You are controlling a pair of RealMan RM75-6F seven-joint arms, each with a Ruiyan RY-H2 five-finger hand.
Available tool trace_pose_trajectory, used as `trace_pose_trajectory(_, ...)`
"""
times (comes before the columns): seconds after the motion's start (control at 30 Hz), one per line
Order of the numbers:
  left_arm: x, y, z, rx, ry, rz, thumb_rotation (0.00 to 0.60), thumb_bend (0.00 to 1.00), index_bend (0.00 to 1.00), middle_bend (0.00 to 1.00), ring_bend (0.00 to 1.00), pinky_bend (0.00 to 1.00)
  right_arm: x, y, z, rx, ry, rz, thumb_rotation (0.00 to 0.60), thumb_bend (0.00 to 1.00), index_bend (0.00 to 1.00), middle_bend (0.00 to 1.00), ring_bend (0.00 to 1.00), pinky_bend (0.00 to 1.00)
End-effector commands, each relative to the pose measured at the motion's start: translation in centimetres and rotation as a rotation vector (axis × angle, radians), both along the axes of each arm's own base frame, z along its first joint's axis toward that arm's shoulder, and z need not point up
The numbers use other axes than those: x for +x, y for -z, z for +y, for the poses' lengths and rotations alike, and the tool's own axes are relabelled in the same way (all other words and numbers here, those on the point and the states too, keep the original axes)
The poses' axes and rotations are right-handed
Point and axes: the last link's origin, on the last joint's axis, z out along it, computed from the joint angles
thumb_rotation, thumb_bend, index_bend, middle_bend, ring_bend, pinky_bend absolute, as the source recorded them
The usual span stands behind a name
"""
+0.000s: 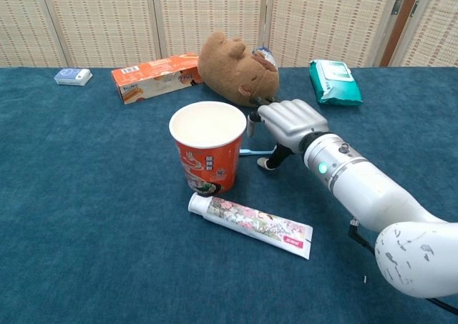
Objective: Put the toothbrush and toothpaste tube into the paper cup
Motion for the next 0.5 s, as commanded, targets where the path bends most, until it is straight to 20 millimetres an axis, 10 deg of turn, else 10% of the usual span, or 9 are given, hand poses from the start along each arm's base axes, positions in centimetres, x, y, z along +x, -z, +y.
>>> trace_pose_trajectory(0.03, -0.1, 0.0, 0.0, 0.001, -0.002, 0.000, 0.600, 0.00, 0.00, 0.00, 0.00, 0.00, 0.2, 0.4, 0.0, 0.002, -0.001, -0.003, 0.600, 0.20, 0.40, 0.05, 0.00, 0.27)
trace_pose_trajectory(0.5, -0.4, -0.2, -0.2, 0.003, -0.009, -0.005, 0.600, 0.00, 0.00, 0.00, 0.00, 0.00, 2.4, 1.9, 0.4, 0.032, 0.027, -0.072, 0.600, 0.26, 0.42, 0.05, 0.00, 0.27)
